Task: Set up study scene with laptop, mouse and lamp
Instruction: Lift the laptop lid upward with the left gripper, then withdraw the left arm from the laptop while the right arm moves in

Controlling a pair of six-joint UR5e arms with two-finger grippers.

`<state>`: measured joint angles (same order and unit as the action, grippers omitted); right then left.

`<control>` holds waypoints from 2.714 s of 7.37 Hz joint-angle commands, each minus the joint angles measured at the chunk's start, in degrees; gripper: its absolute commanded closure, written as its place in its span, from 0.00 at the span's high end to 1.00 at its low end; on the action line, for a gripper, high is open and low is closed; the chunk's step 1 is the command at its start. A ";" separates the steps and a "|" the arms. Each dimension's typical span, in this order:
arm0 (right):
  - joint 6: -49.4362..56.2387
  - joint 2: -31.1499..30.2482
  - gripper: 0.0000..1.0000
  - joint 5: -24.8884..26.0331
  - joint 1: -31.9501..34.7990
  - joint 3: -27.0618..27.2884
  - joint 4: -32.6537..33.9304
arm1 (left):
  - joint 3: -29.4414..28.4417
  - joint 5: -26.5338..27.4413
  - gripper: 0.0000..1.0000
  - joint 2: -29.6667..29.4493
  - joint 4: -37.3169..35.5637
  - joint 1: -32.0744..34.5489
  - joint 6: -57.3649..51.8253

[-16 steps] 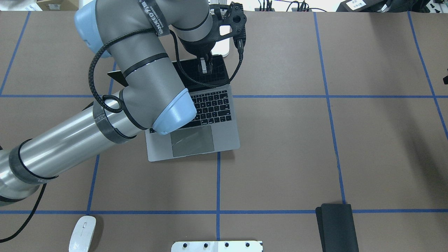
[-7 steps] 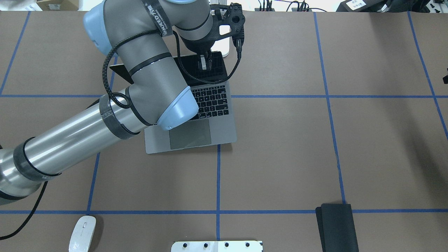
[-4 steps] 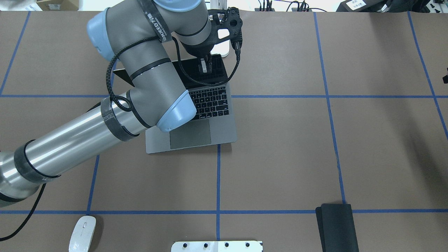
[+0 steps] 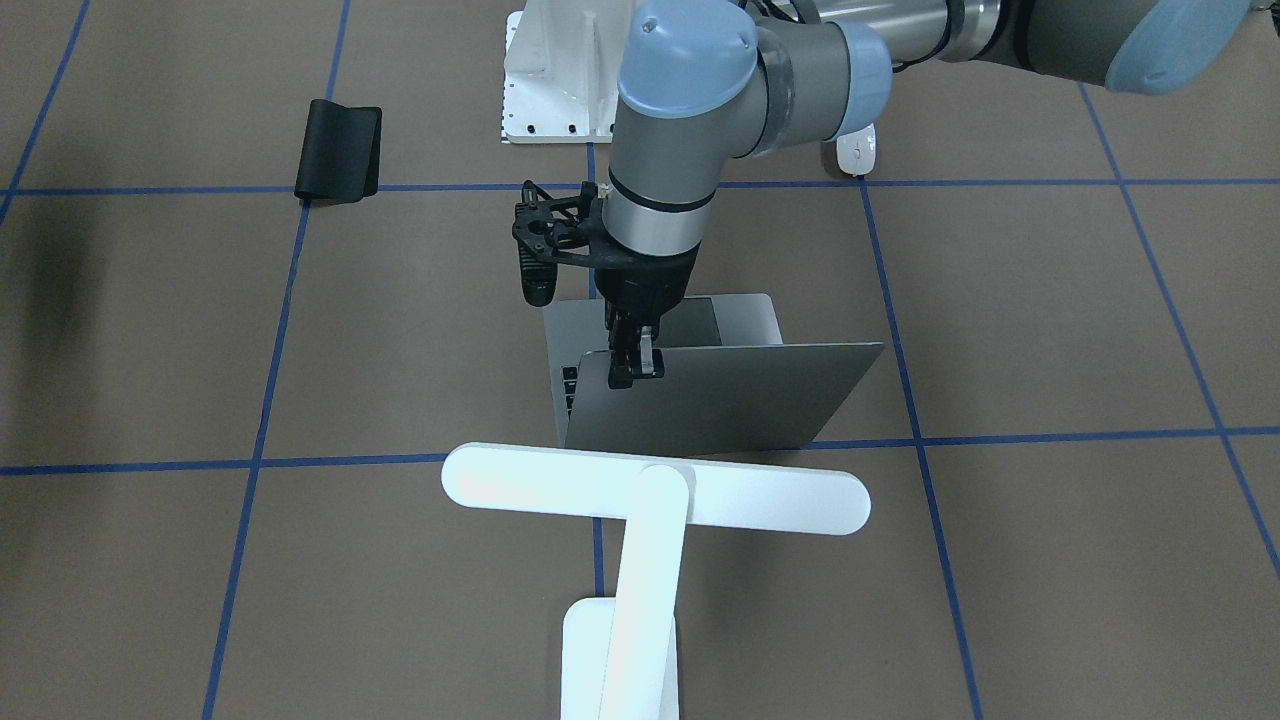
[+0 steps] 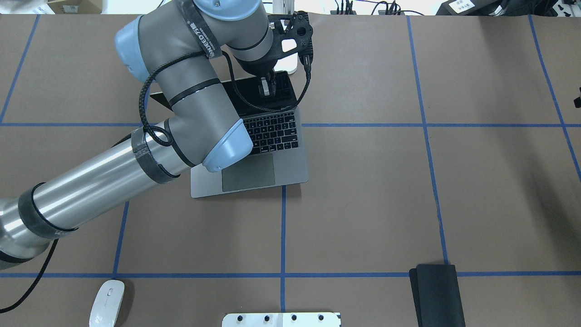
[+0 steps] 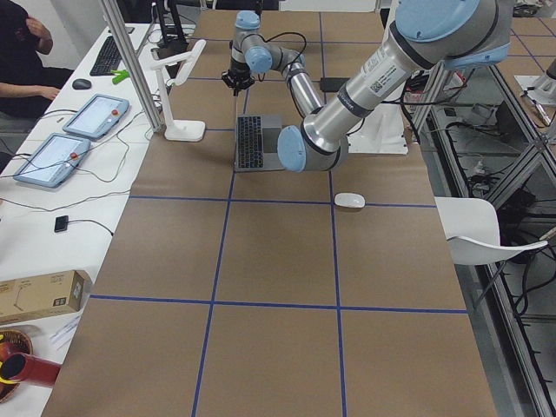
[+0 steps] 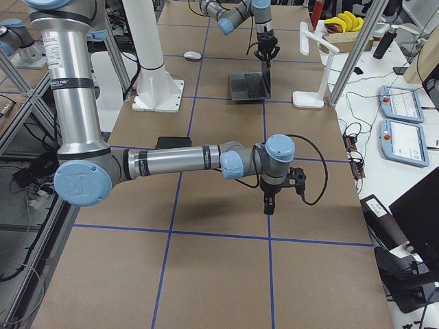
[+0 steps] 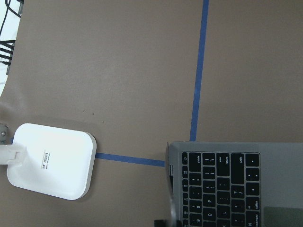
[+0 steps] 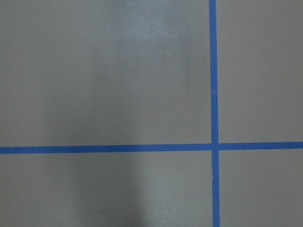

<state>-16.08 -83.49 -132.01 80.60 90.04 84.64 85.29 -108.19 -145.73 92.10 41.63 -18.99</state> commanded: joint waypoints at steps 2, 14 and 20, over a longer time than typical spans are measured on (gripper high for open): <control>0.00 -0.01 1.00 0.00 0.00 -0.04 0.00 | 0.14 0.00 0.30 0.01 -0.17 0.03 0.09; 0.70 -0.88 1.00 -0.88 -0.17 8.27 -0.35 | 23.41 -5.23 0.77 19.48 -0.17 4.05 12.57; -5.15 -3.34 0.96 -13.27 -11.21 20.15 -0.44 | 26.78 -25.49 1.00 43.57 -0.34 28.74 12.57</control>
<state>-17.90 -85.85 -144.11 73.58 106.67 84.26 112.97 -132.84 -106.17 92.16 66.08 -6.48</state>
